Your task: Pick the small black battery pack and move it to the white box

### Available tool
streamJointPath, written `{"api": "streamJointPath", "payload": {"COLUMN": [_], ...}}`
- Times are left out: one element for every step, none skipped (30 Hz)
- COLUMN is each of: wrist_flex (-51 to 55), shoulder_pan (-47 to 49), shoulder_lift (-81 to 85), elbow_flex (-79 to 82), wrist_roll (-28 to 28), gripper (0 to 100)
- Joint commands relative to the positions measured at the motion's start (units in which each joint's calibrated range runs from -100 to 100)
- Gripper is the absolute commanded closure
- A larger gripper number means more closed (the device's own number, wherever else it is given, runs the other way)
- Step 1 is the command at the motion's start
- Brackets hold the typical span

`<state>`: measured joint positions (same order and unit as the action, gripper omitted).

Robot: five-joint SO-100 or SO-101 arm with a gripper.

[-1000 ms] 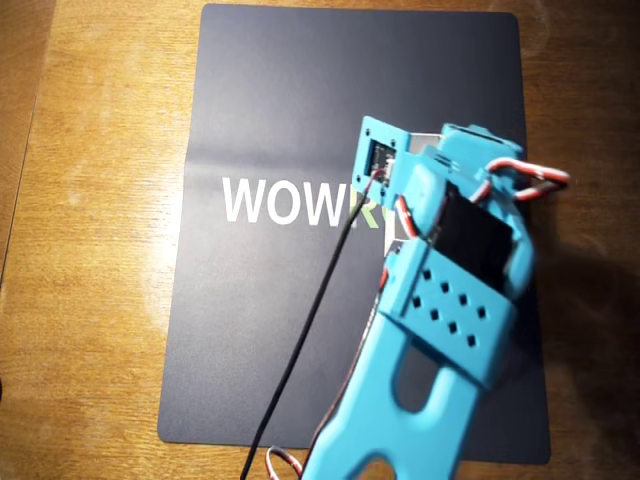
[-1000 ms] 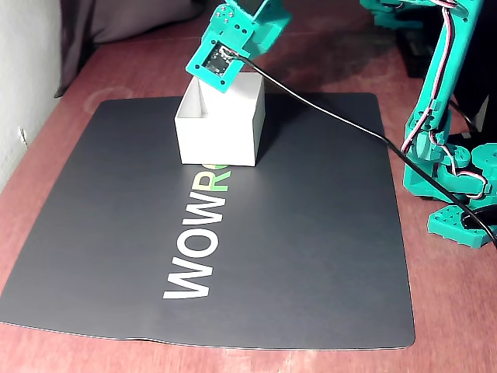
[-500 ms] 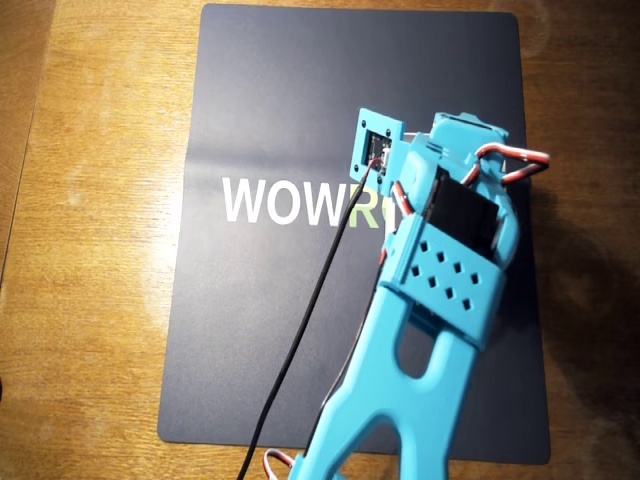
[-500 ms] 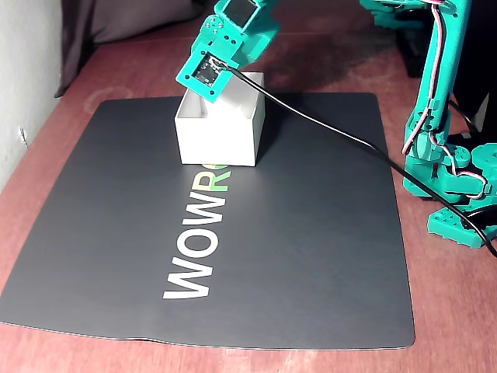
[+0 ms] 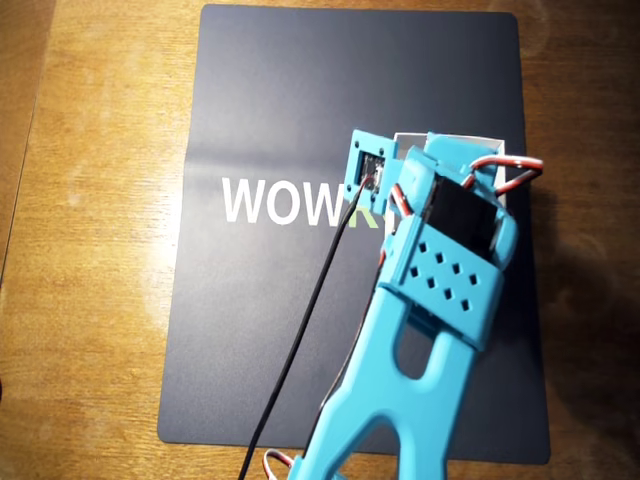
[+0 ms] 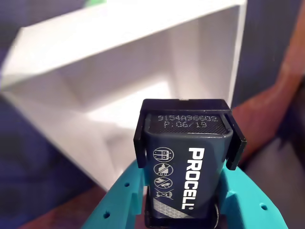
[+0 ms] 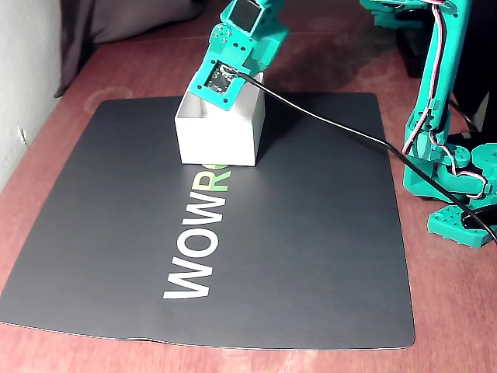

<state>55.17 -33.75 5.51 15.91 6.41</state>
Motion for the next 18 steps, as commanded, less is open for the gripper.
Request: {"api": "streamJointPath", "payload": {"wrist_flex": [0.05,-0.04,-0.04,-0.04,-0.04,-0.04,-0.04,-0.04,-0.04,-0.04,-0.04,0.05,0.05,0.05,0.05,-0.04,0.05,0.22], "shoulder_pan": [0.72,0.84,0.84,0.84,0.84,0.84,0.72,0.72,0.72,0.72,0.72,0.72,0.72,0.72,0.72,0.72,0.72,0.49], "shoulder_lift": [0.67,0.85,0.94,1.02,1.02,1.02,1.02,1.11,1.11,1.11,1.11,1.20,1.20,1.20,1.20,1.20,1.20,1.02], "elbow_flex": [-0.35,-0.35,-0.35,-0.35,-0.35,-0.35,-0.35,-0.35,-0.35,-0.35,-0.35,-0.35,-0.35,-0.35,-0.35,-0.35,-0.35,-0.35], "wrist_roll": [0.08,0.08,0.08,0.08,0.08,0.08,0.08,0.08,0.08,0.08,0.08,0.08,0.08,0.08,0.08,0.08,0.08,0.08], "gripper": [89,89,89,89,89,89,89,89,89,89,89,89,89,89,89,89,88,87]}}
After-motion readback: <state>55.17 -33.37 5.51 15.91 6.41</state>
